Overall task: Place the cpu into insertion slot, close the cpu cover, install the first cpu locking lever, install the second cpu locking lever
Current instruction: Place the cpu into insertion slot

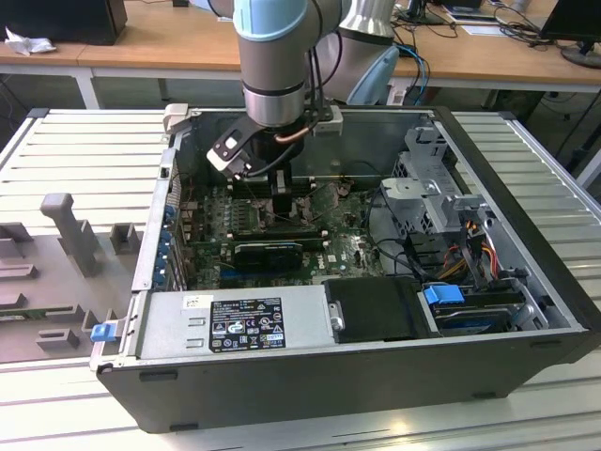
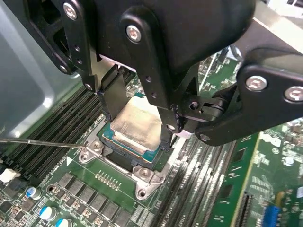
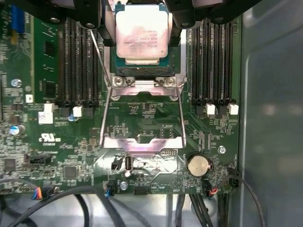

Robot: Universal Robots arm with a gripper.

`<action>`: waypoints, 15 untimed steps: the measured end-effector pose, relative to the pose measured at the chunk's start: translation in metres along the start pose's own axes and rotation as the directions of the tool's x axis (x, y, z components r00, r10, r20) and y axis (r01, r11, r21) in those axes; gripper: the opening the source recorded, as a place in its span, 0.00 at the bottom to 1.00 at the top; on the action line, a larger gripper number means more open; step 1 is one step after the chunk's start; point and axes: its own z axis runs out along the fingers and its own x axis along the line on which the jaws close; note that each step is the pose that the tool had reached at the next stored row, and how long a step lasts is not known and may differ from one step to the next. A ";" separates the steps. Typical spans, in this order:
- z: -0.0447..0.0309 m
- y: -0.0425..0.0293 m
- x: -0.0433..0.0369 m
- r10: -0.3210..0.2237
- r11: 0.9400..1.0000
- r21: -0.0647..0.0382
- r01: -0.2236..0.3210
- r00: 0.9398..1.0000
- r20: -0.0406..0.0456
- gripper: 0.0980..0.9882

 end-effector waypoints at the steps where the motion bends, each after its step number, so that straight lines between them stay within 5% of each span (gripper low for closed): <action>1: 0.0010 0.0003 0.0007 0.001 1.000 0.003 -0.001 1.000 0.000 0.48; 6: 0.0036 0.0043 0.0009 0.015 1.000 0.015 -0.015 1.000 0.001 0.48; 15: 0.0081 0.0048 0.0008 0.014 1.000 0.015 -0.014 1.000 0.003 0.48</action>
